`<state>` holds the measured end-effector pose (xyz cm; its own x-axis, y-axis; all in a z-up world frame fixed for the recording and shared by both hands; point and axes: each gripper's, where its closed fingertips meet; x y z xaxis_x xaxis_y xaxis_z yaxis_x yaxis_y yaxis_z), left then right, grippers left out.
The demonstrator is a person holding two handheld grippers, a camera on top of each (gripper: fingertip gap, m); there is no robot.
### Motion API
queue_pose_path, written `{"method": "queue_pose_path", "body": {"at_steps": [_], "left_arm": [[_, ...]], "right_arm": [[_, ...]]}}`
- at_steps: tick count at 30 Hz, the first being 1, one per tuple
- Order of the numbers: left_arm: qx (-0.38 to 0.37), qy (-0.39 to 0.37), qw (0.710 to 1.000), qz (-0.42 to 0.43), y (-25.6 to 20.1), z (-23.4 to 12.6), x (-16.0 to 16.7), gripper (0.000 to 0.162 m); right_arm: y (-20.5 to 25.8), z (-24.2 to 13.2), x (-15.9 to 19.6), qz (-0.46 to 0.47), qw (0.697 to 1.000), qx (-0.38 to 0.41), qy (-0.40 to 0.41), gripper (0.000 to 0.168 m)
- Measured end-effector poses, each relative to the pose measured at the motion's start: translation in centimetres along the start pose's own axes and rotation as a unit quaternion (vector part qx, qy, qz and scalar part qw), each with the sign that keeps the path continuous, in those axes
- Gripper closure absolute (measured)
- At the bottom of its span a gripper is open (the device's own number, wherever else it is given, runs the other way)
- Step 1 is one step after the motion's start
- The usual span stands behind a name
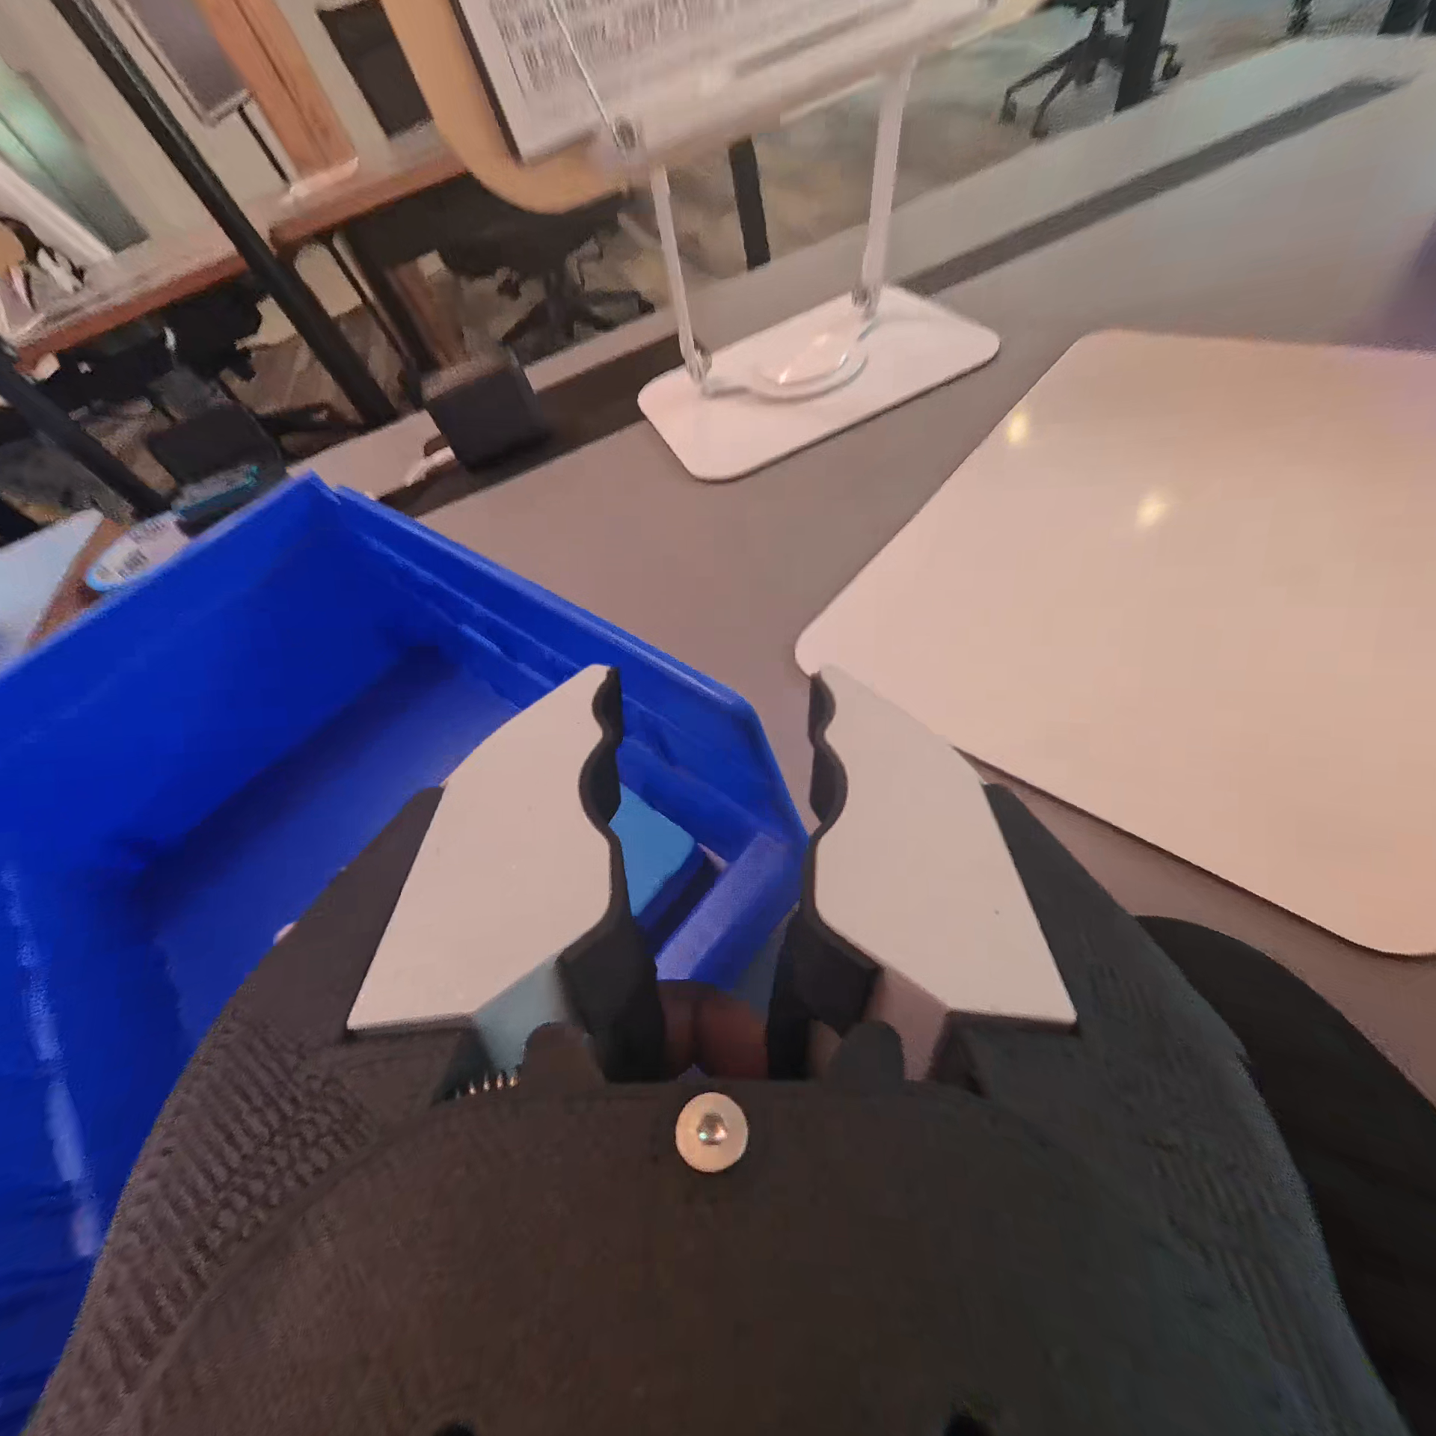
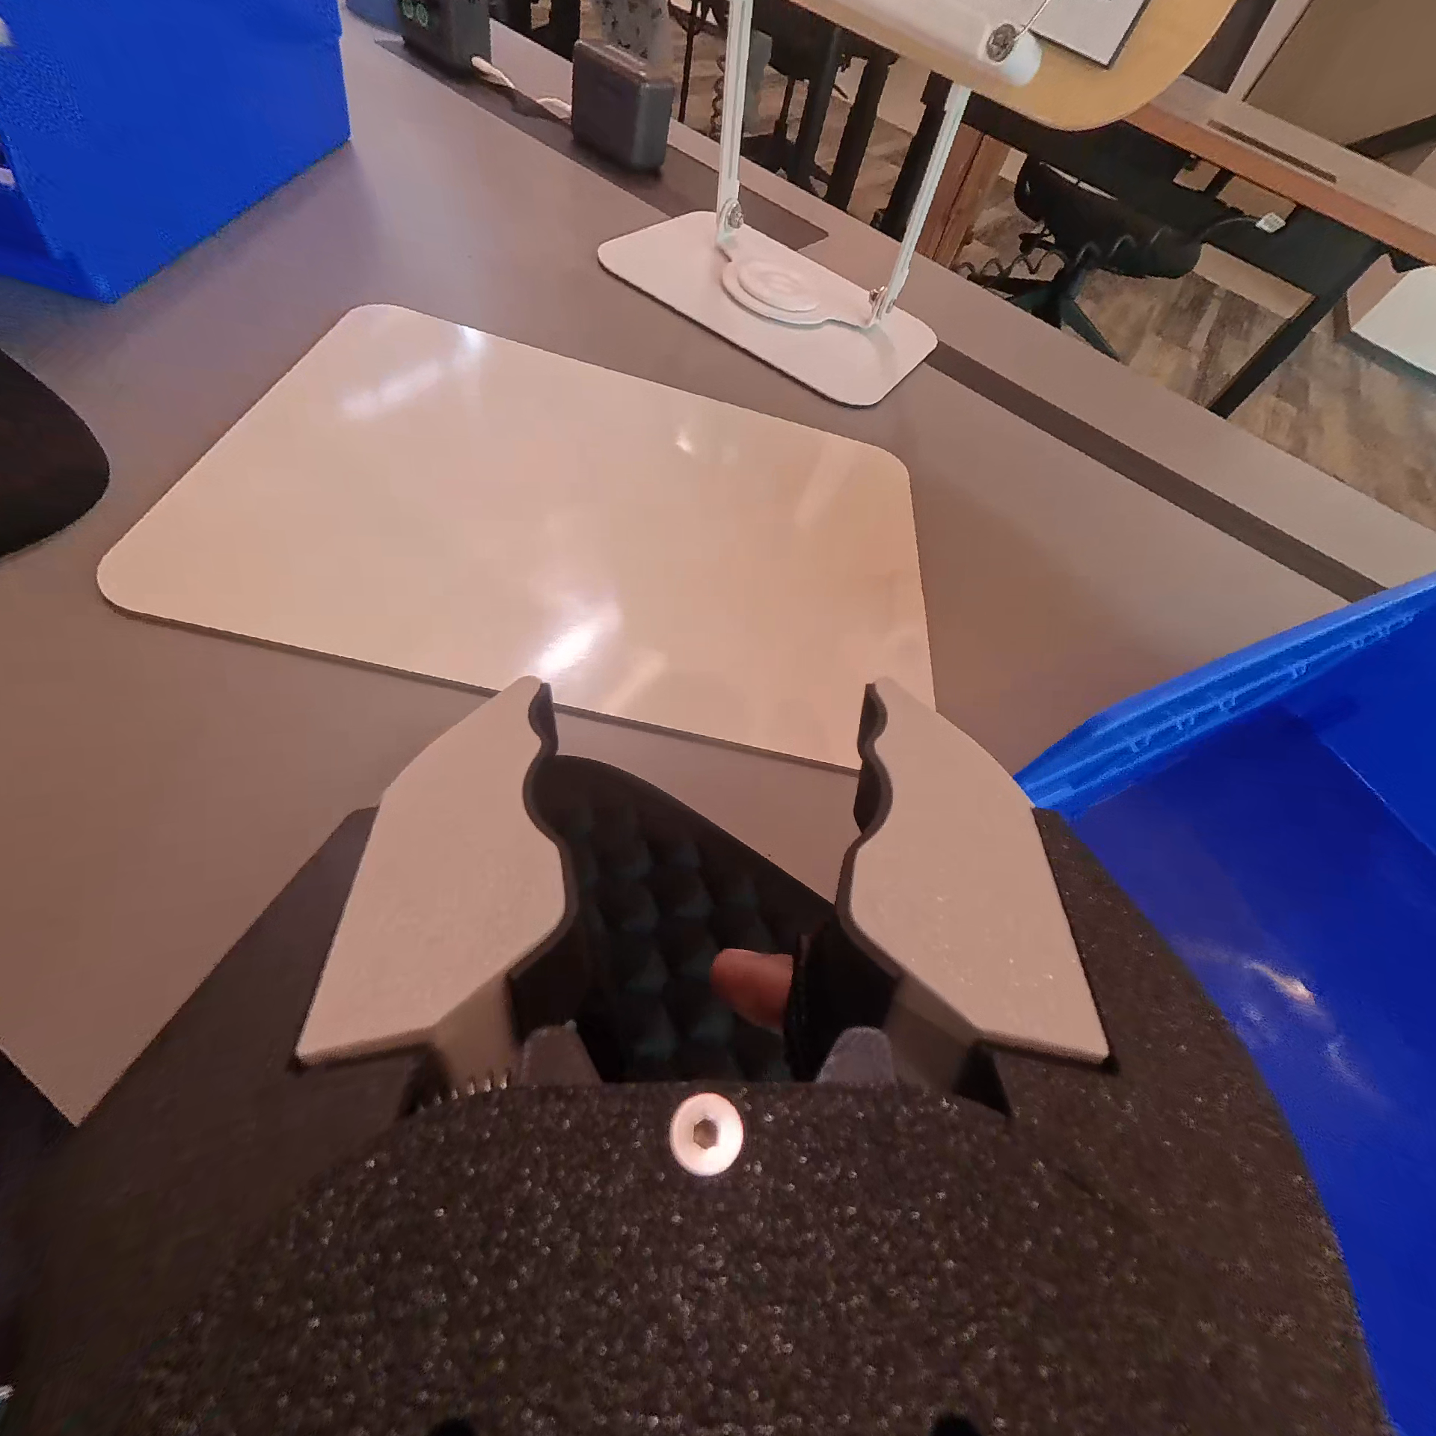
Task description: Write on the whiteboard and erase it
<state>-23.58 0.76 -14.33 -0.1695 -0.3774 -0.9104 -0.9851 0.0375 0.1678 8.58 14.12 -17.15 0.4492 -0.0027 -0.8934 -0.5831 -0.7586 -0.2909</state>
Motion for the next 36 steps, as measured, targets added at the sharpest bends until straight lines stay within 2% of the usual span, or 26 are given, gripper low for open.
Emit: {"method": "queue_pose_path", "body": {"at_steps": [3, 5, 7, 10, 13, 15, 20, 23, 27, 31, 33, 36], "left_arm": [[-0.025, -0.008, 0.999, 0.028, 2.9, -4.1, -2.0, 0.115], [-0.036, 0.054, 0.996, 0.056, 5.8, -6.7, -1.5, 0.115], [-0.032, 0.153, 0.985, 0.071, 8.7, -8.3, 0.4, 0.116], [0.034, 0.299, 0.951, 0.070, 10.6, -8.5, 4.4, 0.116], [0.058, 0.388, 0.916, 0.086, 11.6, -7.1, 7.0, 0.118], [0.046, 0.423, 0.901, 0.089, 12.6, -6.1, 8.0, 0.119], [0.093, 0.424, 0.900, 0.040, 11.1, -3.4, 9.4, 0.126], [0.115, 0.454, 0.883, 0.035, 9.8, -3.1, 11.1, 0.128], [0.064, 0.490, 0.866, 0.070, 10.6, -3.1, 12.3, 0.127], [0.073, 0.510, 0.855, 0.054, 10.2, -2.8, 13.7, 0.128], [0.053, 0.530, 0.845, 0.058, 10.8, -2.8, 14.3, 0.127], [0.013, 0.534, 0.843, 0.068, 12.0, -2.5, 14.5, 0.135]], "right_arm": [[-0.3, -0.1, 0.1, 0.009, 1.000, 0.004, -0.003, 0.093], [-0.3, -0.1, 0.1, 0.012, 1.000, 0.002, -0.008, 0.093], [-0.1, -0.1, 0.1, 0.012, 1.000, 0.000, -0.012, 0.094], [0.3, 0.0, 0.2, 0.011, 1.000, -0.005, -0.015, 0.094], [0.5, 0.1, 0.1, 0.009, 1.000, -0.007, -0.016, 0.094], [0.5, -0.1, 0.1, 0.005, 1.000, -0.004, -0.018, 0.094], [-0.8, -0.8, 0.4, 0.005, 1.000, 0.016, -0.018, 0.095], [-1.5, -1.0, 0.5, 0.018, 0.999, 0.024, -0.025, 0.096], [-1.9, -1.0, 0.9, 0.020, 0.999, 0.030, -0.022, 0.097], [-1.8, -0.8, 1.1, 0.013, 0.999, 0.031, -0.019, 0.097], [-1.7, -0.7, 1.3, 0.005, 0.999, 0.032, -0.015, 0.097], [-1.6, -0.7, 1.4, -0.004, 0.999, 0.034, -0.012, 0.097]]}}
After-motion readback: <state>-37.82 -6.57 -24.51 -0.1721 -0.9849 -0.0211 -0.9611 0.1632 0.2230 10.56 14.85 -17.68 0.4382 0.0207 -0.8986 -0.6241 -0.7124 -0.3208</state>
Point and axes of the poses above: each gripper's, where its closed fingertips meet, z out along the fingers, x out of its underside, y = z × x across the jaws, and after that the axes turned 12 degrees about x, right-handed
